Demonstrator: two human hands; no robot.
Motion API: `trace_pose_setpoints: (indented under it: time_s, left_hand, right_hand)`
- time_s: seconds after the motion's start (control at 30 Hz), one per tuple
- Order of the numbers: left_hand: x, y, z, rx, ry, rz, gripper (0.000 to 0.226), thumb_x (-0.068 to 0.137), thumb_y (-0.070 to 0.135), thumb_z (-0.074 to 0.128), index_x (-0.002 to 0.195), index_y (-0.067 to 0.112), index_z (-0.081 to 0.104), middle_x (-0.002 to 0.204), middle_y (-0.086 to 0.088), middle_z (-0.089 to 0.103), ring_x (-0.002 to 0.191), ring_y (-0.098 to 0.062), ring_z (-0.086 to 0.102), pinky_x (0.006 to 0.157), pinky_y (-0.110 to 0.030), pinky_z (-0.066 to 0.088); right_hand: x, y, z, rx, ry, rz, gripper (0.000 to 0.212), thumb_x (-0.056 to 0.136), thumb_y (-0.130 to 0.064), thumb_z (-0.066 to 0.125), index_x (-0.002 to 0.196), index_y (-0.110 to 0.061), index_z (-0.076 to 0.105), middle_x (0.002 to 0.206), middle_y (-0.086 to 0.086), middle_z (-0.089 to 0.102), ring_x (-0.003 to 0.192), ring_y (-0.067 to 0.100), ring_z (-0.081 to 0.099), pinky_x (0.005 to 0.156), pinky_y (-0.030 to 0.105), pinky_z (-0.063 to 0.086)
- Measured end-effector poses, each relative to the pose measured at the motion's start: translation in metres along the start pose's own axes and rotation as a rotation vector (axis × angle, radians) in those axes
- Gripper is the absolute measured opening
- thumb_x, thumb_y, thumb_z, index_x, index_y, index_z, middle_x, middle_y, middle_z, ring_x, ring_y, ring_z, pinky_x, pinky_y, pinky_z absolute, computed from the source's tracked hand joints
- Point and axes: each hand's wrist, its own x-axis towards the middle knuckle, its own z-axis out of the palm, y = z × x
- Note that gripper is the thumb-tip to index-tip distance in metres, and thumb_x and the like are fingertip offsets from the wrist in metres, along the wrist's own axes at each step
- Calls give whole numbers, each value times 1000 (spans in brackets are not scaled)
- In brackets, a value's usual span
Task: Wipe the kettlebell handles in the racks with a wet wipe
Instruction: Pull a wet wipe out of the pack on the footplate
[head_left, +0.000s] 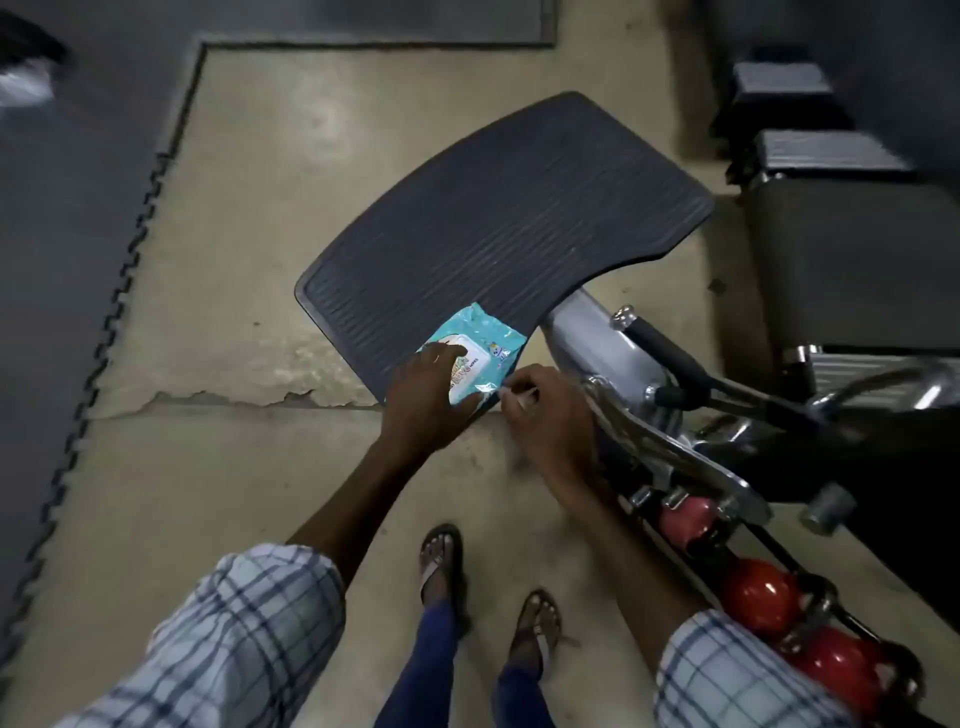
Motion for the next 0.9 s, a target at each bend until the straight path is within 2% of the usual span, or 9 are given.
trace_pose_setpoints:
  time_s: [0.1,0.23,0.37,0.53,0.63,0.73,0.77,0.83,0.9]
  left_hand:
    - [23,-19,20,59,-39,-52,60,87,47,71,137,18,54,140,-4,54,125,-26,51,94,-37,44]
    - [39,-38,36,106,-1,23,50,87,47,70,127,19,60,126,-2,55,113,-23,52,76,-37,45]
    - [43,-45,35,124,10,98,43,84,43,71,117,17,65,110,-5,59,101,-25,57,70,-37,48]
    - [53,-52,10,-109,181,-13,30,97,38,48,110,19,66,99,-6,72,83,-24,67,64,-28,38]
    - [60,-65,-1,-9,124,36,44,98,15,56,142,16,52,137,-13,59,119,-29,58,82,-37,50]
    - [56,-81,8,227,101,272,66,83,3,71,145,13,50,161,-15,29,151,-34,22,115,-48,31]
    - [54,-86,14,278,95,349,61,85,5,71,142,11,52,163,-16,24,153,-35,16,119,-47,21]
    - [44,-90,23,303,81,392,55,95,33,65,144,12,50,166,-18,13,154,-34,9,123,-45,9]
    - [38,-91,28,279,47,336,72,96,63,49,148,14,45,167,-16,5,155,-32,3,125,-45,5]
  right_hand:
    - [19,11,32,12,-17,-15,10,88,-25,72,94,-17,70,97,-5,72,84,8,63,68,20,48]
    - [39,30,70,26,-36,45,7,85,-18,73,91,-14,70,96,1,71,85,16,65,75,36,56]
    - [42,38,86,76,30,112,7,77,-15,74,81,-17,69,85,-5,71,73,13,63,70,34,55]
    - [40,34,86,100,32,191,10,74,-13,77,79,-18,69,79,-11,69,66,6,59,70,31,54]
    - [42,25,81,92,89,171,13,73,-10,68,82,-17,63,78,-7,65,68,11,61,68,34,54]
    - [48,17,80,108,102,69,14,77,-10,65,88,-17,62,85,-4,62,72,13,59,68,36,54]
    - [50,15,81,91,66,31,13,79,-10,67,91,-17,65,90,-4,63,75,11,60,71,36,55]
    - [54,15,84,36,-36,-26,14,86,-15,70,99,-16,69,100,-2,67,85,9,63,78,34,57]
    - [56,15,89,-15,-116,-27,18,89,-20,73,107,-16,71,108,-1,67,95,11,64,82,33,59]
